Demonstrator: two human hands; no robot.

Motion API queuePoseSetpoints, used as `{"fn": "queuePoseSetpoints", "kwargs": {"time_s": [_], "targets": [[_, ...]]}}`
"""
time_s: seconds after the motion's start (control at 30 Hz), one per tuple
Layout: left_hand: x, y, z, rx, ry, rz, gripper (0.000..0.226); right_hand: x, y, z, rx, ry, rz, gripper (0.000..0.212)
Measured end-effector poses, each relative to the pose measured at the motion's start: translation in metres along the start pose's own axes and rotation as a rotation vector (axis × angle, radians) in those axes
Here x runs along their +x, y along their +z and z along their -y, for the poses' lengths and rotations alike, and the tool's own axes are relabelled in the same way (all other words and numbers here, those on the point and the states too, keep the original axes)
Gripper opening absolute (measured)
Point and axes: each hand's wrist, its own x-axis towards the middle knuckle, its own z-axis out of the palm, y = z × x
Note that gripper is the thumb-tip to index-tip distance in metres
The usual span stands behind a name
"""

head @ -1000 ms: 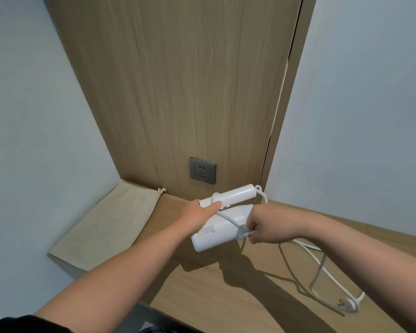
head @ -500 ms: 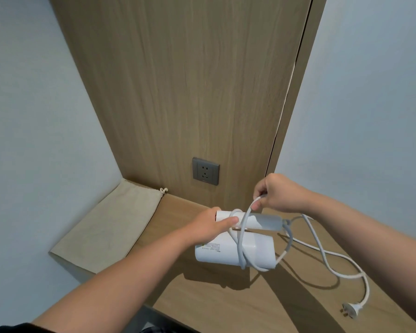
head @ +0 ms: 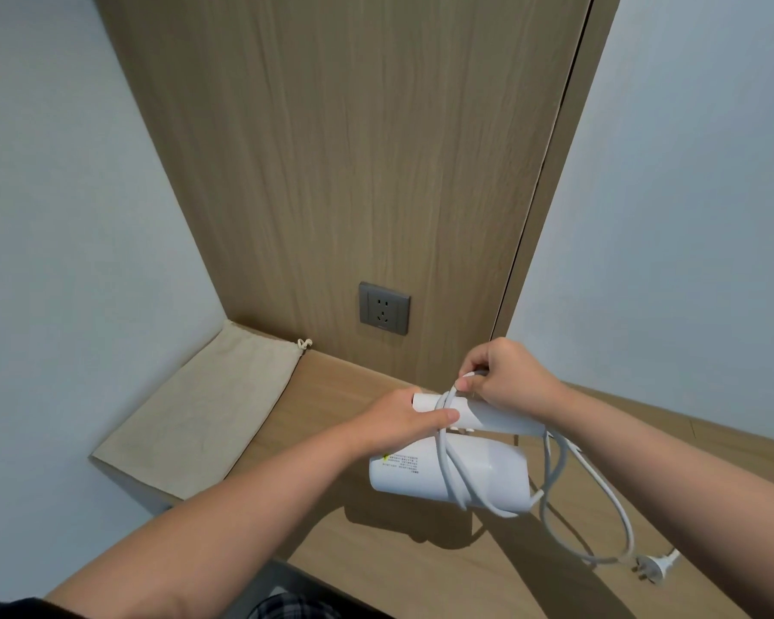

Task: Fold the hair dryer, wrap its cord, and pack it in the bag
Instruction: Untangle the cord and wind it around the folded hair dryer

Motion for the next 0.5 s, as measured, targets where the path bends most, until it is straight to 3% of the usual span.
{"fn": "queuePoseSetpoints", "kwargs": {"time_s": [0.07, 0.2, 0.4, 0.5], "targets": [[0.000, -0.001, 0.000, 0.017, 0.001, -0.026, 0.015, 0.001, 0.000, -0.002, -0.013, -0.001, 0.031, 0.013], [0.001, -0.002, 0.002, 0.055, -0.012, -0.061, 0.044, -0.001, -0.005, -0.005, -0.044, -0.001, 0.136, 0.019], [0.001, -0.007, 0.004, 0.112, 0.016, -0.096, 0.018, -0.017, -0.009, -0.018, -0.090, -0.042, 0.387, 0.035], [-0.003, -0.009, 0.001, 0.160, 0.050, -0.080, 0.022, -0.028, -0.008, -0.019, -0.095, -0.086, 0.466, 0.045]]}}
